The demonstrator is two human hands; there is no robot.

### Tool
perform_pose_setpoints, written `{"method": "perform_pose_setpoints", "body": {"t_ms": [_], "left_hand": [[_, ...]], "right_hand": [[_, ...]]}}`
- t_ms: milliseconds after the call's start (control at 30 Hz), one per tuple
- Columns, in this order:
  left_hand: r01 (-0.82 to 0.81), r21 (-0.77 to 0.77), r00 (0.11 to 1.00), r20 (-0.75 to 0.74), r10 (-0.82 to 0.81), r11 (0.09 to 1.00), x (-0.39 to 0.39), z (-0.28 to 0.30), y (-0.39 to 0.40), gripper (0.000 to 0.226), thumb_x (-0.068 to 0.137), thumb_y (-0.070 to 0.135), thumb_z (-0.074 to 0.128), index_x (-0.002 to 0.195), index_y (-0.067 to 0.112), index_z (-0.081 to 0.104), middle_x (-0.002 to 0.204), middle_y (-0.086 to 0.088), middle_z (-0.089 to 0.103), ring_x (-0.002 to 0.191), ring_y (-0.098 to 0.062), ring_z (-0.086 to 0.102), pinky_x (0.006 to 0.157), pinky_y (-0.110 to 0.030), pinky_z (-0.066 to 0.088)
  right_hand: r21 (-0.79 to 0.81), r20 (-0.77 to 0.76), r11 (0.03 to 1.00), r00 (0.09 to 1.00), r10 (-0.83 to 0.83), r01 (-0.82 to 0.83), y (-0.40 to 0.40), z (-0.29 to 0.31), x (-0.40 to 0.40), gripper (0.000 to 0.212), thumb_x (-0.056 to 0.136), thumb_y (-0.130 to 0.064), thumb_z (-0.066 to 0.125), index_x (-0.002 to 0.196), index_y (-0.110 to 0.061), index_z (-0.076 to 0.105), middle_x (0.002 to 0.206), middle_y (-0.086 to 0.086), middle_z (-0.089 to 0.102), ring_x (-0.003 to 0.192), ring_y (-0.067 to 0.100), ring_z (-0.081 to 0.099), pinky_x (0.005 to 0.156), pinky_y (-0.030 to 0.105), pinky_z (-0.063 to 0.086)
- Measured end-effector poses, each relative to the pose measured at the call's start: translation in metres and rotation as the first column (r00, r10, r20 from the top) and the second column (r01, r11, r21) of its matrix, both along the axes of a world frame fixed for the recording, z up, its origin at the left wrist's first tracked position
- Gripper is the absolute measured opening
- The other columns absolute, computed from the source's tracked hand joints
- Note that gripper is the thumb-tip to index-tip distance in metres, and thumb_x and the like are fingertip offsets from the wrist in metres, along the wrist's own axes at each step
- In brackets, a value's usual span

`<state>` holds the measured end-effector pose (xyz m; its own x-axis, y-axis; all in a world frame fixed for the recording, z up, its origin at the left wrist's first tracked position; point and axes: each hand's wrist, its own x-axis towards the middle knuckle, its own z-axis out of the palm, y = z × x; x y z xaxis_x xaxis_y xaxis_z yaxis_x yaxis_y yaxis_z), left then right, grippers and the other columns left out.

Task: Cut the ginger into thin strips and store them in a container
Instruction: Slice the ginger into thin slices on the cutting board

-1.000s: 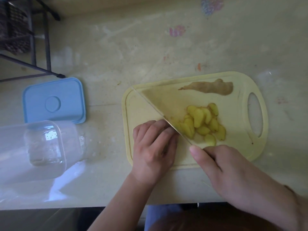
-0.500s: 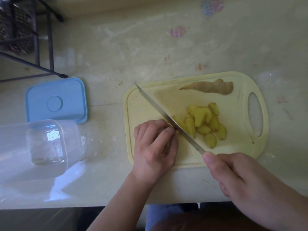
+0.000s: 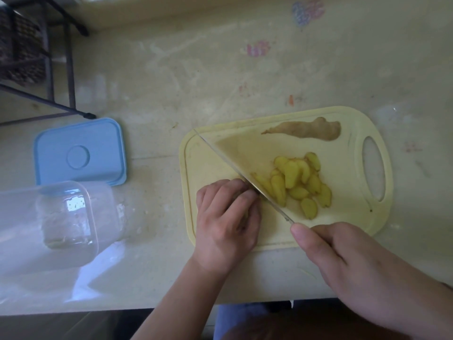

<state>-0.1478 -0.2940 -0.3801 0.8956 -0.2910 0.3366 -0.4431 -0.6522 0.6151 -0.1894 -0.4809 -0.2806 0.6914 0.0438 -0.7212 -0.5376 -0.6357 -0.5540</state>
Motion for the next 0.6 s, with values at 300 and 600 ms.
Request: {"method": "perform_pose_setpoints", "body": {"t_ms": [300,600], "left_hand": [[-0.007,-0.015,1.0,0.016,0.007,1.0,0.0,-0.002,0.0,0.005,0.087,0.008,0.072,0.087,0.005,0.077,0.1,-0.004,0.071,0.087,-0.027,0.066,0.077,-0.043,0.048],[0.009,0.016,1.0,0.027,-0.01,1.0,-0.002,-0.005,0.0,0.005,0.092,0.013,0.069,0.093,0.012,0.074,0.103,-0.004,0.071,0.082,-0.028,0.061,0.075,-0.046,0.046]], "right_hand": [[0.008,0.035,1.0,0.999,-0.002,0.001,0.015,-0.012,0.014,0.074,0.074,-0.086,0.016,0.053,-0.018,0.037,0.04,-0.006,0.04,0.043,0.01,0.038,0.053,0.026,0.037],[0.046,0.097,0.999,0.995,0.0,-0.005,0.013,-0.019,0.018,0.07,0.072,-0.082,0.016,0.056,-0.018,0.038,0.045,-0.005,0.039,0.047,0.01,0.036,0.053,0.026,0.035]]}}
